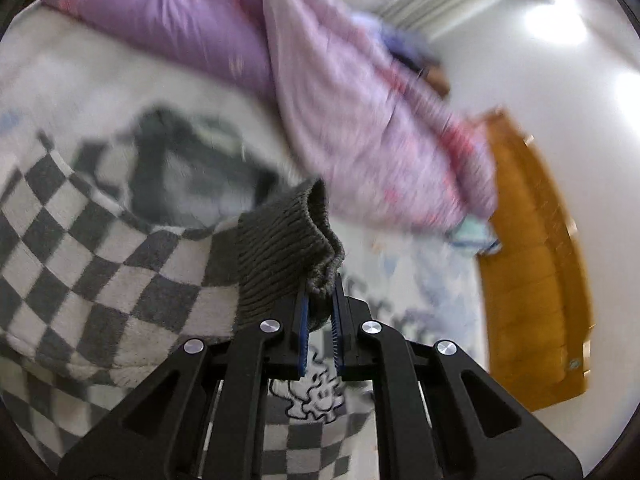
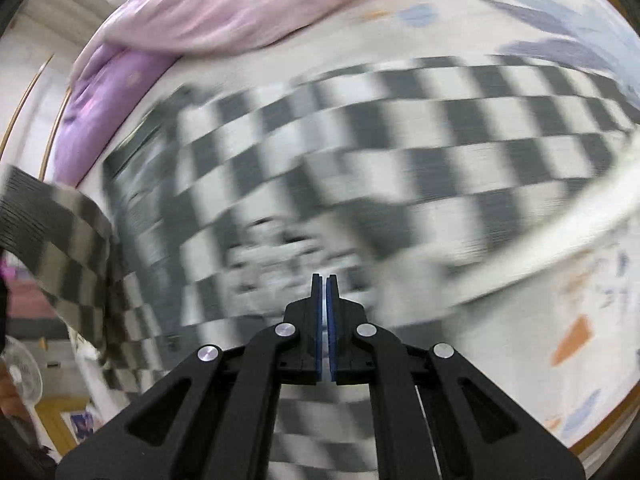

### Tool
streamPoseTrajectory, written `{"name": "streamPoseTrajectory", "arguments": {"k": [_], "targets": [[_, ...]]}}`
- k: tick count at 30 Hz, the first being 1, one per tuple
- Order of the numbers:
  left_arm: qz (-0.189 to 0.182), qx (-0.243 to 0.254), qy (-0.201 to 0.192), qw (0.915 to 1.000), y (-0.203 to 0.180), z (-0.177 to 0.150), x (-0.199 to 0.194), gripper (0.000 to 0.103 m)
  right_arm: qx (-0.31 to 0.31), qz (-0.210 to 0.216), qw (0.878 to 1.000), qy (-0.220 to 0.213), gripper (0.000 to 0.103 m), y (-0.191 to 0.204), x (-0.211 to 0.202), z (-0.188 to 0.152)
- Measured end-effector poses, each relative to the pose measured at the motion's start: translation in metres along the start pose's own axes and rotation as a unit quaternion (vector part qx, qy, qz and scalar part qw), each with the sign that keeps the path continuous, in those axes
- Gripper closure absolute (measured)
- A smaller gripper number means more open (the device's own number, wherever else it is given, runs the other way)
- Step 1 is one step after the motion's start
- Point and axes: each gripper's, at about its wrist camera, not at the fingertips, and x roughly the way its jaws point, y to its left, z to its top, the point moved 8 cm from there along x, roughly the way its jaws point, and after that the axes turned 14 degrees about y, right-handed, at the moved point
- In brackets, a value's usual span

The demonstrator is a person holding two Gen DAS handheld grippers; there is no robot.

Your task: Fold large clothes

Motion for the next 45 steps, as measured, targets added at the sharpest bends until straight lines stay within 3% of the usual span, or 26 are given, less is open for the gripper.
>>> {"name": "streamPoseTrajectory", "arguments": {"k": [4,8,10,11,13,16,19,23,26,28,32,34,36,38,42,45], "targets": [[0.065,0.017,0.067,0.9955,0.011,-0.031,0.085,0.094,0.048,0.001,0.999,-0.013,0.098,-0.069,-0.011,0.009],[0.14,0.027,0.142,0.9796,0.027,-0.061,0.148,0.091,0.087,0.02,0.996,-0.026,0.098,-0.113,-0.02,0.013],[0.146,0.028,0.135,0.9796,0.031,-0.067,0.15,0.086,0.102,0.028,0.994,-0.032,0.098,-0.128,-0.023,0.017],[0.14,0.025,0.134,0.9807,0.025,-0.067,0.149,0.086,0.116,0.034,0.992,-0.039,0.098,-0.14,-0.026,0.018],[0.122,0.025,0.126,0.9842,0.01,-0.067,0.147,0.071,0.134,0.04,0.989,-0.048,0.098,-0.155,-0.032,0.023],[0.111,0.076,0.121,0.9834,-0.029,-0.07,0.159,0.069,0.175,0.053,0.98,-0.072,0.097,-0.192,-0.048,0.036],[0.106,0.1,0.144,0.9788,-0.056,-0.072,0.189,0.069,0.217,0.064,0.97,-0.087,0.085,-0.216,-0.056,0.052],[0.136,0.125,0.187,0.9649,-0.063,-0.077,0.233,0.069,0.279,0.088,0.948,-0.122,0.067,-0.256,-0.071,0.076],[0.144,0.108,0.217,0.9594,-0.048,-0.08,0.258,0.07,0.318,0.094,0.934,-0.133,0.064,-0.285,-0.072,0.091],[0.134,0.095,0.225,0.9604,-0.042,-0.079,0.264,0.068,0.338,0.1,0.926,-0.135,0.064,-0.297,-0.067,0.102],[0.122,0.092,0.235,0.9598,-0.034,-0.077,0.268,0.068,0.353,0.102,0.919,-0.142,0.063,-0.311,-0.062,0.117],[0.123,0.097,0.236,0.9591,-0.034,-0.078,0.269,0.068,0.352,0.094,0.919,-0.147,0.065,-0.316,-0.063,0.122],[0.117,0.095,0.235,0.9603,-0.034,-0.078,0.269,0.068,0.347,0.07,0.923,-0.149,0.093,-0.318,-0.065,0.121],[0.095,0.084,0.229,0.965,-0.034,-0.076,0.265,0.068,0.341,0.075,0.923,-0.162,0.093,-0.316,-0.069,0.121],[0.032,0.042,0.207,0.9769,-0.032,-0.069,0.248,0.081,0.311,0.073,0.928,-0.192,0.094,-0.302,-0.089,0.121],[0.009,0.028,0.204,0.9786,-0.027,-0.07,0.246,0.089,0.28,0.084,0.93,-0.224,0.094,-0.28,-0.112,0.12]]}}
